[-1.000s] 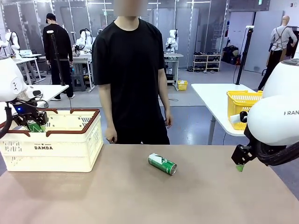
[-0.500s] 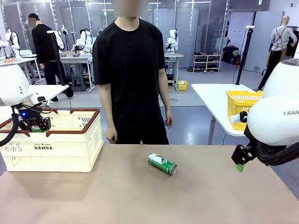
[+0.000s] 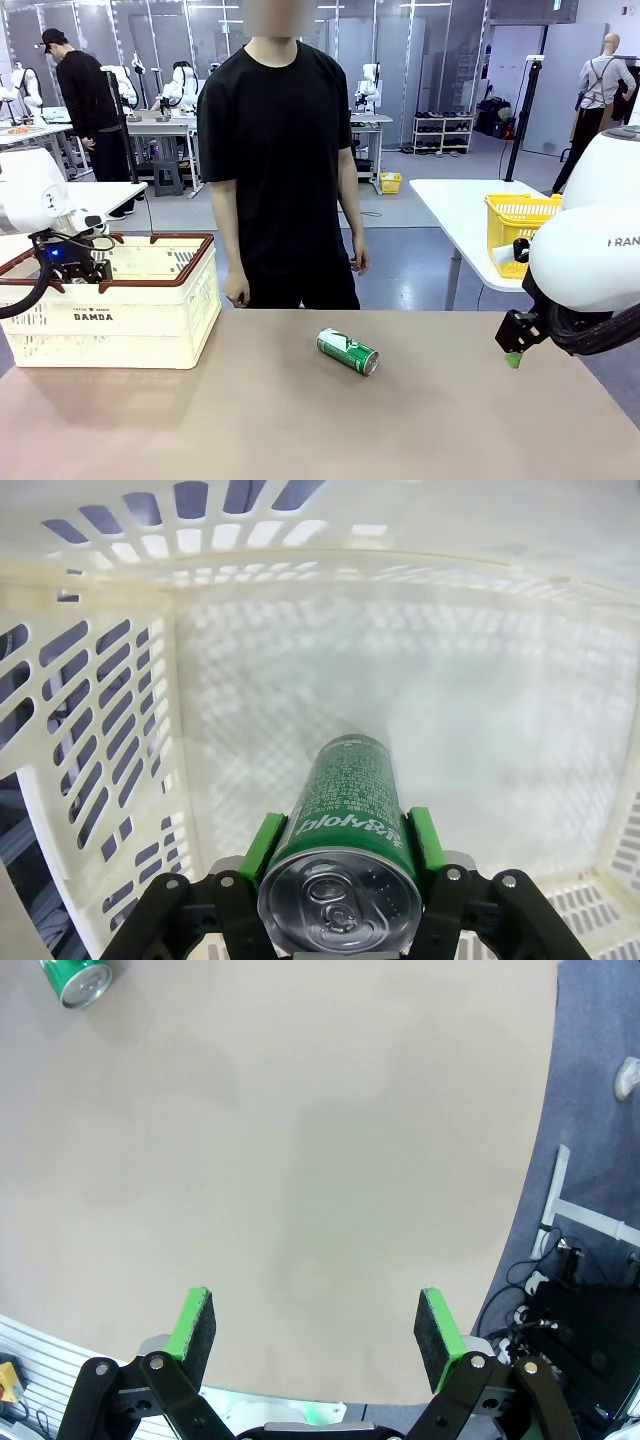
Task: Place the drinks into the Shopping basket.
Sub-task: Pick up one drink and place it into the Shopping basket.
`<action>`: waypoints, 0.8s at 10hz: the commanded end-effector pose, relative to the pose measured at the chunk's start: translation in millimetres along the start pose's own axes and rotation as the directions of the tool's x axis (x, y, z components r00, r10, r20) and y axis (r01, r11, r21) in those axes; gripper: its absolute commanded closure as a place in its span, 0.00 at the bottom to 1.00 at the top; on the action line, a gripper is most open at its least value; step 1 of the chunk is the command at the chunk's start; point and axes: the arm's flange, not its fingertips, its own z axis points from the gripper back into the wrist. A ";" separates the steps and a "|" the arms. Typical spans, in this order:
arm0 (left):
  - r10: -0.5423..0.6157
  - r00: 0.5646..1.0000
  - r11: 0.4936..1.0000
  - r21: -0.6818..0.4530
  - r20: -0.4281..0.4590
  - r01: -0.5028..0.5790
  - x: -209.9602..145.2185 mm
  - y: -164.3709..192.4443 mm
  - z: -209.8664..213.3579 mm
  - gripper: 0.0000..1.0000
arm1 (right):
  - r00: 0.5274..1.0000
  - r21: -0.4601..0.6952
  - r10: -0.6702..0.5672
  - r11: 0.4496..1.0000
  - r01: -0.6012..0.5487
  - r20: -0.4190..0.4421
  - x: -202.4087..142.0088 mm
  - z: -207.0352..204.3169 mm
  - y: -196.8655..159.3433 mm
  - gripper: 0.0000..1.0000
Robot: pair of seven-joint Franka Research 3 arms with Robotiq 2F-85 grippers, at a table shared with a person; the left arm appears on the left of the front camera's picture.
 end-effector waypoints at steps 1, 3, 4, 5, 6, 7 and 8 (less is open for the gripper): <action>-0.043 0.999 0.999 -0.017 -0.016 0.043 8.4 3.3 -3.5 0.41 | 1.000 -0.002 0.005 1.000 -0.005 0.001 -0.2 1.0 -0.6 0.00; -0.046 0.998 0.999 0.004 -0.031 0.046 9.1 3.9 -6.8 0.41 | 1.000 -0.002 0.005 1.000 -0.005 0.001 -0.2 1.0 -0.6 0.00; -0.056 0.998 0.998 0.004 -0.031 0.056 8.9 3.5 -5.8 0.41 | 1.000 -0.002 0.005 1.000 -0.005 0.001 -0.2 1.0 -0.6 0.00; -0.061 0.998 0.998 0.007 -0.029 0.061 8.1 1.9 -3.8 0.33 | 1.000 -0.002 0.005 1.000 -0.005 0.001 -0.2 1.0 -0.6 0.00; -0.067 0.998 0.998 0.016 -0.009 0.067 8.1 -1.2 2.1 0.21 | 1.000 -0.002 0.005 1.000 -0.005 0.001 -0.2 1.0 -0.6 0.00; -0.069 0.998 0.997 0.022 0.009 0.069 8.5 -2.8 9.4 0.14 | 1.000 -0.002 0.005 1.000 -0.005 0.001 -0.2 1.0 -0.6 0.00; -0.078 0.997 0.996 0.035 0.015 0.078 9.2 -5.8 18.7 0.02 | 1.000 -0.002 0.005 1.000 -0.005 0.001 -0.2 1.0 -0.6 0.00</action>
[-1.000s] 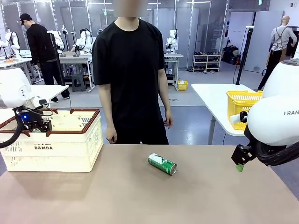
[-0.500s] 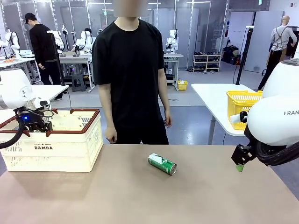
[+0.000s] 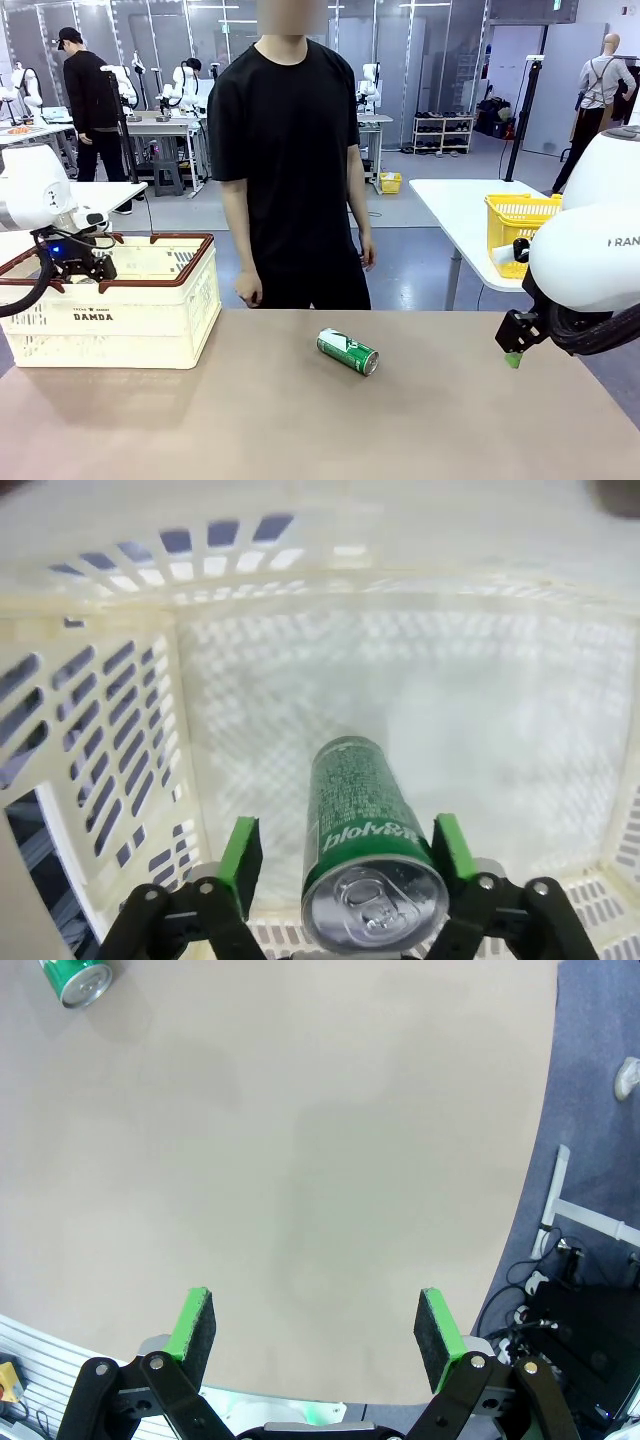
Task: Place the drinks into the Shopping basket.
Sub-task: Pick up one drink and place it into the Shopping basket.
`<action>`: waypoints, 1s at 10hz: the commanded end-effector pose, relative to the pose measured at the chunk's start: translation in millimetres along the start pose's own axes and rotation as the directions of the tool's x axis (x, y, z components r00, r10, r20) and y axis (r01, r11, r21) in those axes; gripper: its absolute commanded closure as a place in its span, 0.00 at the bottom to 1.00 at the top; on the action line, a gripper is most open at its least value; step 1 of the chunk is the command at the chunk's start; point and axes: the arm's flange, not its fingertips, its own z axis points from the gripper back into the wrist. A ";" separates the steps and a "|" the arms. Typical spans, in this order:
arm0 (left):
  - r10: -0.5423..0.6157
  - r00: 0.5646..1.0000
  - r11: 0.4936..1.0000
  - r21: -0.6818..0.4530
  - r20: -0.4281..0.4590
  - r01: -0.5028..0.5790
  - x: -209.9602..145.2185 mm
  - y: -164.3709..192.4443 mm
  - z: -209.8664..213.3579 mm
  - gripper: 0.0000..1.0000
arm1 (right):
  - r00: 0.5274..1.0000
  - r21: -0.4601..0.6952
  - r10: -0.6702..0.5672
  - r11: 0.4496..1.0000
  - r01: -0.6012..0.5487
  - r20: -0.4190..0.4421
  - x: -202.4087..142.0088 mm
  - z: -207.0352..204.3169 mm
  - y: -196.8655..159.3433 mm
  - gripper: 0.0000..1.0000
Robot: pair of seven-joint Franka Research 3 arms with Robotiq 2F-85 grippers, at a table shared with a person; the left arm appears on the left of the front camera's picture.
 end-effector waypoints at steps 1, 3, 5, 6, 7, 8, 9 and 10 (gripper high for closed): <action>-0.042 0.999 0.999 0.024 0.008 0.042 3.7 -2.9 19.2 0.00 | 1.000 -0.002 0.005 1.000 -0.005 0.001 -0.2 1.0 -0.6 0.00; -0.036 0.999 0.998 0.049 0.020 0.035 3.2 -8.0 36.7 0.00 | 1.000 -0.002 0.005 1.000 -0.005 0.001 -0.2 1.0 -0.6 0.00; -0.019 1.000 0.995 0.097 0.009 0.018 1.8 -14.0 52.7 0.00 | 1.000 -0.002 0.005 1.000 -0.005 0.001 -0.2 1.0 -0.6 0.00; -0.012 1.000 0.994 0.110 0.022 0.010 0.1 -16.6 58.8 0.00 | 1.000 -0.002 0.005 1.000 -0.005 0.001 -0.2 1.0 -0.6 0.00; -0.008 0.998 0.995 0.104 0.060 0.001 -2.4 -19.7 65.3 0.00 | 1.000 -0.002 0.005 1.000 -0.005 0.001 -0.2 1.0 -0.6 0.00; -0.033 0.999 0.996 0.080 0.041 0.030 2.9 -10.8 54.2 0.00 | 1.000 -0.002 0.005 1.000 -0.005 0.001 -0.2 1.0 -0.6 0.00; -0.033 0.999 0.996 0.080 0.041 0.030 2.9 -10.8 54.2 0.00 | 1.000 -0.002 0.005 1.000 -0.005 0.001 -0.2 1.0 -0.6 0.00; -0.033 0.999 0.996 0.080 0.041 0.030 2.9 -10.8 54.2 0.00 | 1.000 -0.002 0.005 1.000 -0.005 0.001 -0.2 1.0 -0.6 0.00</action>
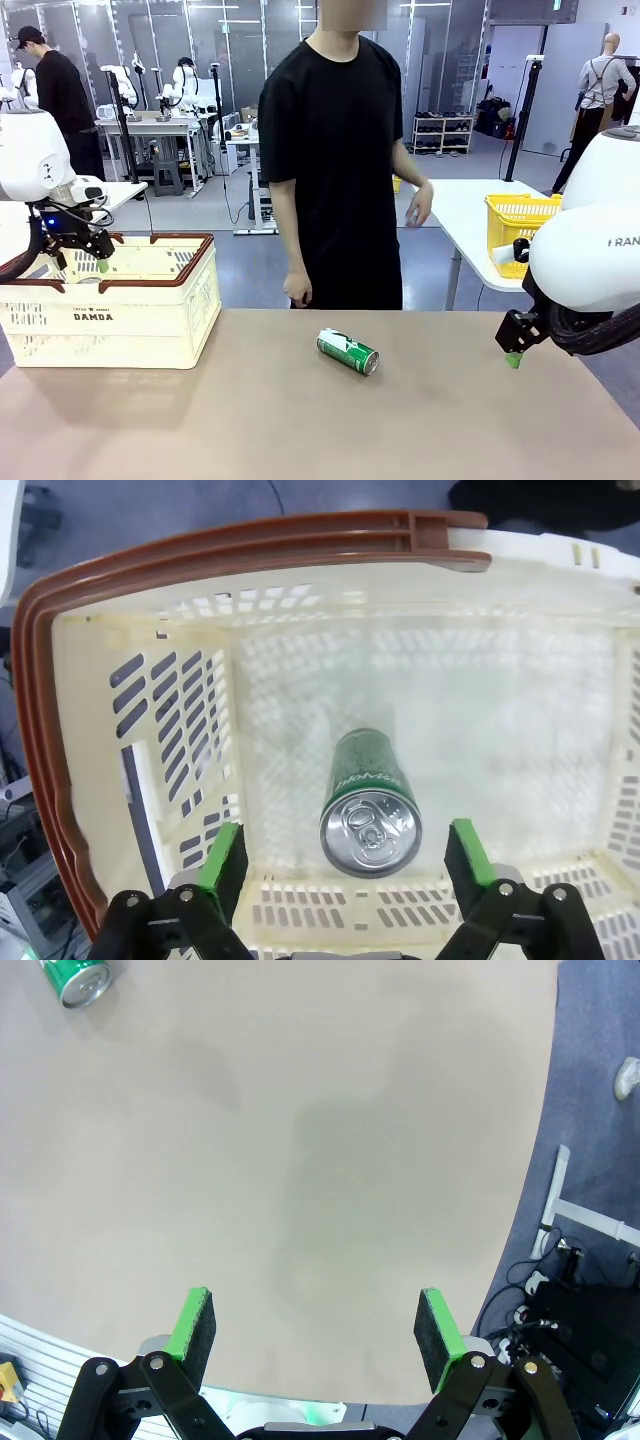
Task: Place the drinks into the Shopping basket.
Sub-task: Pick up one drink and place it into the Shopping basket.
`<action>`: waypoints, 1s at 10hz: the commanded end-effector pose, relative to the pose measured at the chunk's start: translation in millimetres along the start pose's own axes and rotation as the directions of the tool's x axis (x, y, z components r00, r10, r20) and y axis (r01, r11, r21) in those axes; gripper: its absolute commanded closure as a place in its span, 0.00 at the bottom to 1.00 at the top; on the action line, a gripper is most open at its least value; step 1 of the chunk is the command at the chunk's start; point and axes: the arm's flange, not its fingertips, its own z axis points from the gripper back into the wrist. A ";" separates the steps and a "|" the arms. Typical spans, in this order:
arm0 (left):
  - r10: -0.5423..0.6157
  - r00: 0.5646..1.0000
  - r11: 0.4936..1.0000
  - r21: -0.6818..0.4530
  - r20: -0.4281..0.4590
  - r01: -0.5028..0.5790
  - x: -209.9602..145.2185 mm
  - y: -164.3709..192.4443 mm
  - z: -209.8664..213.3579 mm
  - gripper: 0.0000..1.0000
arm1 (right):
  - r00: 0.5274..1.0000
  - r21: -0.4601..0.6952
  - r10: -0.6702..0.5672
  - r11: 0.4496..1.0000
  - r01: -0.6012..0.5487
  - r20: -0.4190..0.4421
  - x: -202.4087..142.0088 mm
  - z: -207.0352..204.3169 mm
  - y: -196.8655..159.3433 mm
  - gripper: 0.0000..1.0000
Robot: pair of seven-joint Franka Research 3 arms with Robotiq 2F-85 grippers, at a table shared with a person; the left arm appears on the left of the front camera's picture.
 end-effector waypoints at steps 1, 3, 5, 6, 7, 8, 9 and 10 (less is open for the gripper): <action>-0.007 1.000 1.000 -0.007 -0.002 0.007 -0.2 1.9 -2.8 0.00 | 1.000 -0.002 0.005 1.000 -0.005 0.001 -0.2 1.0 -0.6 0.00; -0.007 1.000 1.000 -0.007 -0.002 0.007 -0.2 1.9 -2.8 0.00 | 1.000 -0.002 0.005 1.000 -0.005 0.001 -0.2 1.0 -0.6 0.00; -0.007 1.000 1.000 -0.007 -0.002 0.007 -0.2 1.9 -2.8 0.00 | 1.000 -0.002 0.005 1.000 -0.005 0.001 -0.2 1.0 -0.6 0.00; 0.000 1.000 1.000 0.000 -0.003 0.000 -0.1 0.4 -2.4 0.00 | 1.000 -0.002 0.005 1.000 -0.005 0.001 -0.2 1.0 -0.6 0.00; -0.069 0.997 0.998 0.013 0.036 0.069 -1.1 -7.8 20.9 0.00 | 1.000 -0.002 0.005 1.000 -0.005 0.001 -0.2 1.0 -0.6 0.00; -0.122 0.991 0.991 0.055 0.059 0.119 -5.6 -15.8 46.7 0.00 | 1.000 -0.002 0.005 1.000 -0.005 0.001 -0.2 1.0 -0.6 0.00; -0.163 0.983 0.985 0.072 0.086 0.157 -11.5 -23.8 64.7 0.00 | 1.000 -0.002 0.005 1.000 -0.005 0.001 -0.2 1.0 -0.6 0.00; -0.209 0.970 0.975 0.108 0.121 0.197 -15.8 -32.8 81.7 0.00 | 1.000 -0.002 0.005 1.000 -0.005 0.001 -0.2 1.0 -0.6 0.00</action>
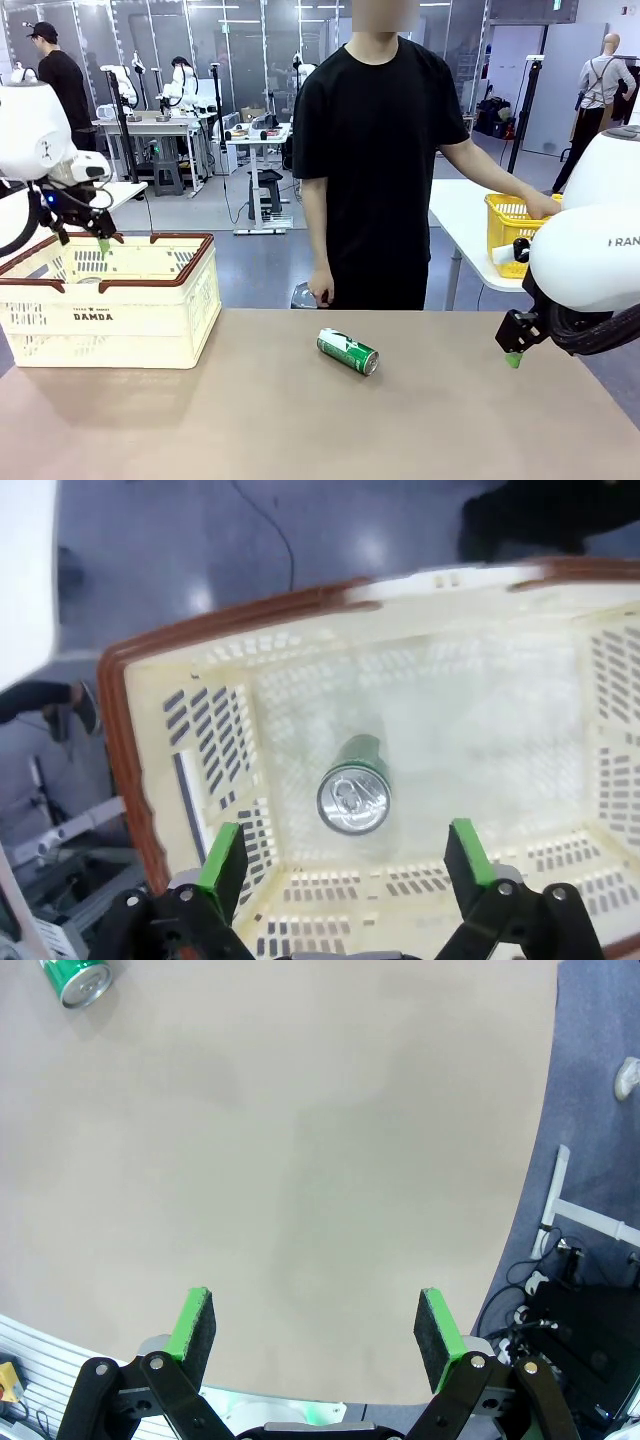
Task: Place the drinks into the Shopping basket.
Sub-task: Pick up one drink and place it into the Shopping basket.
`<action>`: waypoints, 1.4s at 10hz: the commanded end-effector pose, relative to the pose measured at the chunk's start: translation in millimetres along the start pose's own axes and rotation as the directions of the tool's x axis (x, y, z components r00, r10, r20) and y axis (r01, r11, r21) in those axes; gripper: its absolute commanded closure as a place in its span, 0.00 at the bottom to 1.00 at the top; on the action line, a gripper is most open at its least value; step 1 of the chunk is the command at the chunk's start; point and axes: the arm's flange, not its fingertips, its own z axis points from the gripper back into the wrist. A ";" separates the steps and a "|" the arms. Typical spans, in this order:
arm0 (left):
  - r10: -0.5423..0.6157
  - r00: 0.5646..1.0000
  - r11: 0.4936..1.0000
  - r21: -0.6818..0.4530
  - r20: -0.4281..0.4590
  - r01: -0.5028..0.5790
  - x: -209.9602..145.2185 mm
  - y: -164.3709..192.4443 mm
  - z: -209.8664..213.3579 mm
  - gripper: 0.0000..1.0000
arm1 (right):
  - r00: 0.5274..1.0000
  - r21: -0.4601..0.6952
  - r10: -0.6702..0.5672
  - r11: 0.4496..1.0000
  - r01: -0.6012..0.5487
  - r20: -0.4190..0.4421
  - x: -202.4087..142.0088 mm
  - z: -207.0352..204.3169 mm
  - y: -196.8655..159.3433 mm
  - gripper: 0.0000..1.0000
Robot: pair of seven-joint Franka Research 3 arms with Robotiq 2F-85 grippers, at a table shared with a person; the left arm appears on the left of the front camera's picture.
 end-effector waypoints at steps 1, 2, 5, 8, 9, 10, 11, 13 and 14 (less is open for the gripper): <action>-0.106 0.993 0.994 0.040 0.056 0.103 -20.1 -16.7 26.0 0.00 | 1.000 -0.002 0.005 1.000 -0.005 0.001 -0.2 1.0 -0.6 0.00; -0.177 0.982 0.984 0.030 0.061 0.176 -35.7 -26.8 49.2 0.00 | 1.000 -0.002 0.005 1.000 -0.005 0.001 -0.2 1.0 -0.6 0.00; -0.409 0.911 0.904 -0.111 0.057 0.413 -105.7 -50.4 85.8 0.00 | 1.000 -0.002 0.005 1.000 -0.005 0.001 -0.2 1.0 -0.6 0.00; -0.568 0.822 0.808 -0.171 0.031 0.564 -164.5 -71.7 92.9 0.00 | 1.000 -0.002 0.005 1.000 -0.005 0.001 -0.2 1.0 -0.6 0.00; -0.611 0.791 0.776 -0.185 0.018 0.604 -177.4 -76.2 89.5 0.00 | 1.000 -0.002 0.005 1.000 -0.005 0.001 -0.2 1.0 -0.6 0.00; -0.652 0.758 0.744 -0.196 -0.002 0.639 -189.0 -80.2 84.7 0.00 | 1.000 -0.002 0.005 1.000 -0.005 0.001 -0.2 1.0 -0.6 0.00; -0.691 0.723 0.708 -0.208 -0.009 0.675 -193.6 -83.6 79.2 0.00 | 1.000 -0.002 0.005 1.000 -0.005 0.001 -0.2 1.0 -0.6 0.00; -0.643 0.766 0.748 -0.207 0.005 0.630 -188.9 -86.1 79.4 0.00 | 1.000 -0.002 0.005 1.000 -0.005 0.001 -0.2 1.0 -0.6 0.00; -0.643 0.766 0.748 -0.207 0.005 0.630 -188.9 -86.1 79.4 0.00 | 1.000 -0.002 0.005 1.000 -0.005 0.001 -0.2 1.0 -0.6 0.00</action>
